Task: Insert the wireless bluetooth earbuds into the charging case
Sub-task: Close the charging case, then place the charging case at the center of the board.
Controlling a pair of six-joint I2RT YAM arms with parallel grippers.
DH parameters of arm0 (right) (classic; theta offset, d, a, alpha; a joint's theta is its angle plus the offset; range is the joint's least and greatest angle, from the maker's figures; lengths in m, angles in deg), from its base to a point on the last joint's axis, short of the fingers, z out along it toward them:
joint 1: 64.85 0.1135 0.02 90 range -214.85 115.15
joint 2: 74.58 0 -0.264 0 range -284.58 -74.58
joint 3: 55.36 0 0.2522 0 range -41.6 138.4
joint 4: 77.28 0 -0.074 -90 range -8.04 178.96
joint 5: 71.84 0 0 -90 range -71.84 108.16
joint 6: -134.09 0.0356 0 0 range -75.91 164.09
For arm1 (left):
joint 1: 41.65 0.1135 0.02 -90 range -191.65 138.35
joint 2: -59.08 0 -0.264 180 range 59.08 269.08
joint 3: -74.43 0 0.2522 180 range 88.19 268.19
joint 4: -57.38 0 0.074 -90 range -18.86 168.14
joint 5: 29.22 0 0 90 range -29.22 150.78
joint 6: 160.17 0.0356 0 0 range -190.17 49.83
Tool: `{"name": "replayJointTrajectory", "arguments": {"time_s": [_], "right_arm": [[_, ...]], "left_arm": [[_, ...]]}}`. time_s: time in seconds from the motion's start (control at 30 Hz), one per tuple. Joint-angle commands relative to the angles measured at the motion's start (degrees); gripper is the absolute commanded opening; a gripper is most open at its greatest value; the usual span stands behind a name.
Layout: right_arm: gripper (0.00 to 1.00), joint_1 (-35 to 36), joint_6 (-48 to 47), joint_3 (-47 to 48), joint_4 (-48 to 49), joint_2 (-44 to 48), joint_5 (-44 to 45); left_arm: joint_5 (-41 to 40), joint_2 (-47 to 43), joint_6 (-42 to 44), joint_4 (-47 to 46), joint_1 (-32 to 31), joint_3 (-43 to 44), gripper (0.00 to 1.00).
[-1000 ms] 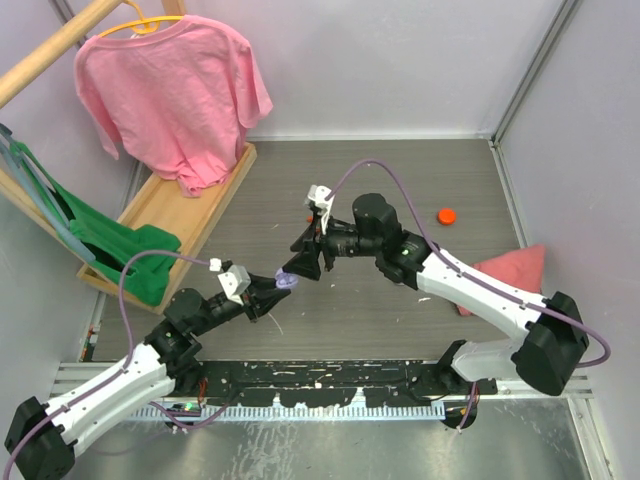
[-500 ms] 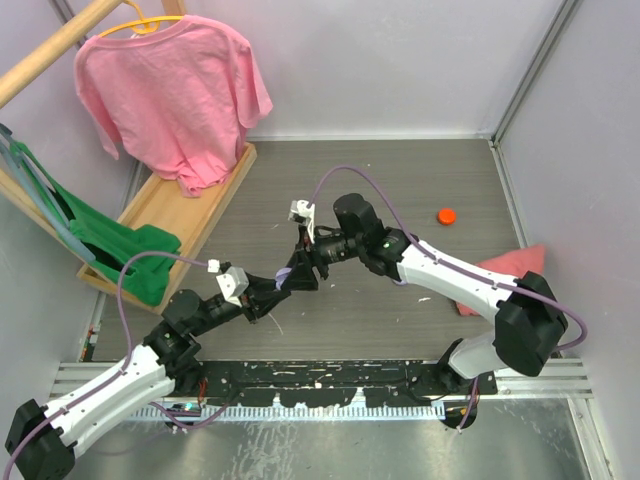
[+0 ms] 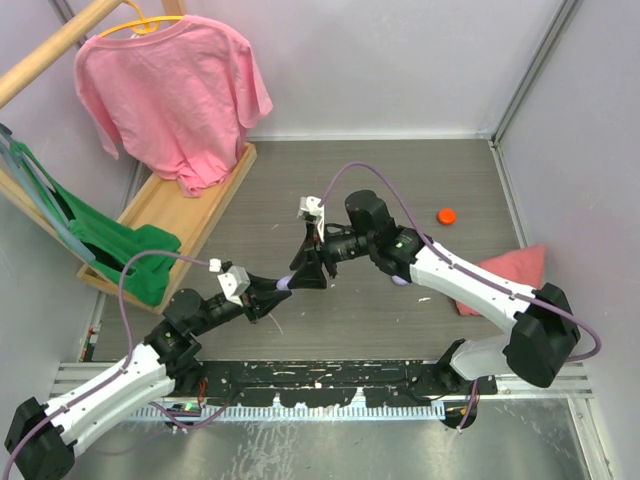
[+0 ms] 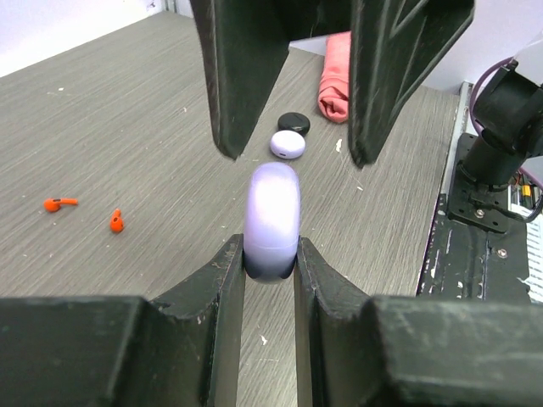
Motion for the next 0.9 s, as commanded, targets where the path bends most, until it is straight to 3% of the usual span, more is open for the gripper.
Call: {"name": "replayJointTrajectory", "arguments": {"time_s": [0.0, 0.17, 0.63, 0.87], "right_arm": [[0.60, -0.57, -1.31, 0.50, 1.58, 3.63, -1.37], [0.60, -0.71, -1.03, -0.60, 1.15, 5.19, 4.28], [0.69, -1.93, 7.42, -13.47, 3.26, 15.33, 51.03], [0.79, -2.10, 12.44, -18.31, 3.32, 18.30, 63.63]], "left_arm": [[-0.45, 0.35, -0.66, -3.82, 0.12, 2.82, 0.03], [-1.08, 1.58, -0.92, -2.97, 0.10, 3.51, 0.03], [-4.86, 16.82, -14.22, 5.77, 0.07, 11.43, 0.12], [-1.76, 27.93, -23.60, 6.17, 0.08, 15.61, 0.17]]}}
